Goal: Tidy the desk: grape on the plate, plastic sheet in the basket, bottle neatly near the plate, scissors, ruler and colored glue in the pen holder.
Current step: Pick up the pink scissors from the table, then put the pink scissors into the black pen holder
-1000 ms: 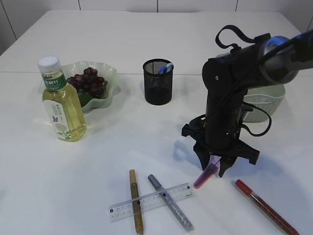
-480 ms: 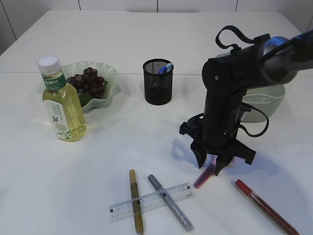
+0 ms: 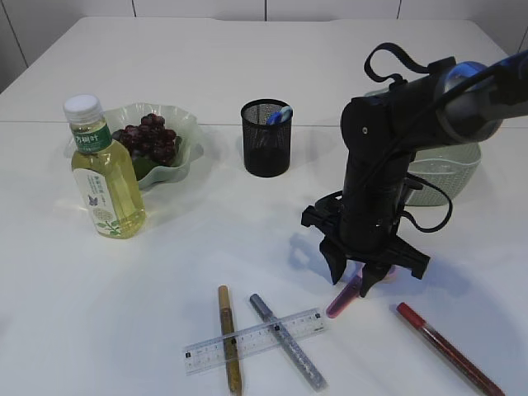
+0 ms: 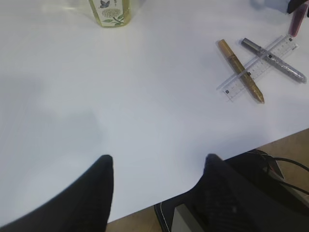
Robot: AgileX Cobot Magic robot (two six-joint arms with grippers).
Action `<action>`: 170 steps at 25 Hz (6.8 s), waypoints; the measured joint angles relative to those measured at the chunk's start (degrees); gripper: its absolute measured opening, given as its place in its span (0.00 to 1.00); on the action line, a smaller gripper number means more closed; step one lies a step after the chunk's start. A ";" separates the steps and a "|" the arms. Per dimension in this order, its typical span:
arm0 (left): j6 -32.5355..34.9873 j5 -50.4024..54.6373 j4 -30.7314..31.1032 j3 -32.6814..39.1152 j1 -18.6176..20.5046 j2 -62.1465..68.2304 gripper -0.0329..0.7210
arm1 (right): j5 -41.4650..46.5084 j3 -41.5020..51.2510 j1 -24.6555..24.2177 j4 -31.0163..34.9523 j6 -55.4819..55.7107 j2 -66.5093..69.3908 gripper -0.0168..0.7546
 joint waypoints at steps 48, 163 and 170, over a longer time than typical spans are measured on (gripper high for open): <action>0.00 0.33 0.55 0.00 0.00 0.00 0.62 | -2.01 -0.17 0.00 -1.18 -37.66 1.04 0.28; 0.00 -11.06 0.69 0.00 -0.03 1.85 0.62 | -27.58 -13.98 0.30 -6.47 -56.30 -7.94 0.28; 0.00 -14.83 0.69 0.00 -0.13 1.85 0.62 | -40.52 -13.98 0.30 -8.26 -56.30 -7.59 0.28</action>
